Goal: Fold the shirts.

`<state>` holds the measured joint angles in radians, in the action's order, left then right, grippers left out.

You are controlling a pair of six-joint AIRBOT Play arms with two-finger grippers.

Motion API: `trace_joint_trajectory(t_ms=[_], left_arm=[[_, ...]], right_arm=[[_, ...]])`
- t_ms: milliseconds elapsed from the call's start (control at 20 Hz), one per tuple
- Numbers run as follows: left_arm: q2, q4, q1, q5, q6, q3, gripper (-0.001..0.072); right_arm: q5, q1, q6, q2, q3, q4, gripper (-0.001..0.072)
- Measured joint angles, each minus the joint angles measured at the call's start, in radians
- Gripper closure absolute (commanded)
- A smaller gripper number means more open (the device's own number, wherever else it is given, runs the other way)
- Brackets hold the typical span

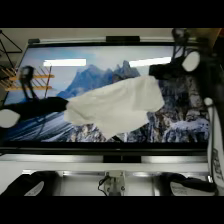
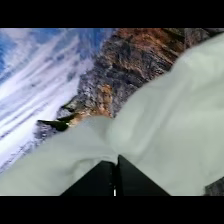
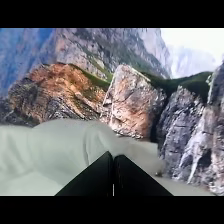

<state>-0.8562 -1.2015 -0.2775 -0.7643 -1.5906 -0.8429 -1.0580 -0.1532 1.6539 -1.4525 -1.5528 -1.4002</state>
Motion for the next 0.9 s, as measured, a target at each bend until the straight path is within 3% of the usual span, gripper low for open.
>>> trace_joint_trajectory(t_ms=[50, 100, 150, 200, 250, 300, 400, 550, 650, 700, 900], left_arm=[[-0.039, 0.041, -0.018, 0.056, 0.0, 0.039, 0.0676], [-0.074, 0.069, -0.035, 0.101, -0.001, 0.063, 0.0676], [-0.11, 0.093, -0.05, 0.145, -0.003, 0.081, 0.0667], [-0.139, 0.109, -0.06, 0.169, -0.003, 0.093, 0.0529], [-0.161, 0.126, -0.064, 0.192, -0.003, 0.098, 0.0229], [-0.177, 0.134, -0.06, 0.206, -0.003, 0.098, 0.0123], [-0.197, 0.13, -0.016, 0.17, 0.033, 0.069, 0.0119], [-0.21, 0.045, 0.111, -0.013, 0.079, -0.018, 0.0115], [-0.216, 0.005, 0.204, -0.153, 0.093, -0.052, 0.0114], [-0.22, -0.009, 0.242, -0.208, 0.099, -0.053, 0.0112], [-0.267, 0.022, 0.32, -0.27, 0.115, 0.013, 0.0107]], right_arm=[[0.002, 0.0, 0.012, -0.053, 0.0, 0.032, 0.0653], [0.0, 0.0, 0.02, -0.097, 0.0, 0.067, 0.0594], [-0.004, -0.001, 0.03, -0.134, 0.0, 0.099, 0.0384], [-0.011, -0.002, 0.032, -0.157, -0.002, 0.123, 0.0155], [-0.026, 0.0, 0.034, -0.172, -0.005, 0.143, 0.0134], [-0.045, 0.003, 0.034, -0.174, -0.009, 0.154, 0.0134], [-0.11, 0.007, 0.032, -0.148, -0.014, 0.177, 0.0134], [-0.257, -0.009, 0.018, -0.063, -0.014, 0.198, 0.0132], [-0.353, -0.045, 0.016, 0.008, 0.011, 0.216, 0.0038], [-0.387, -0.074, 0.015, 0.044, 0.041, 0.223, 0.0038], [-0.368, -0.208, 0.087, 0.149, 0.233, 0.23, 0.0038]])
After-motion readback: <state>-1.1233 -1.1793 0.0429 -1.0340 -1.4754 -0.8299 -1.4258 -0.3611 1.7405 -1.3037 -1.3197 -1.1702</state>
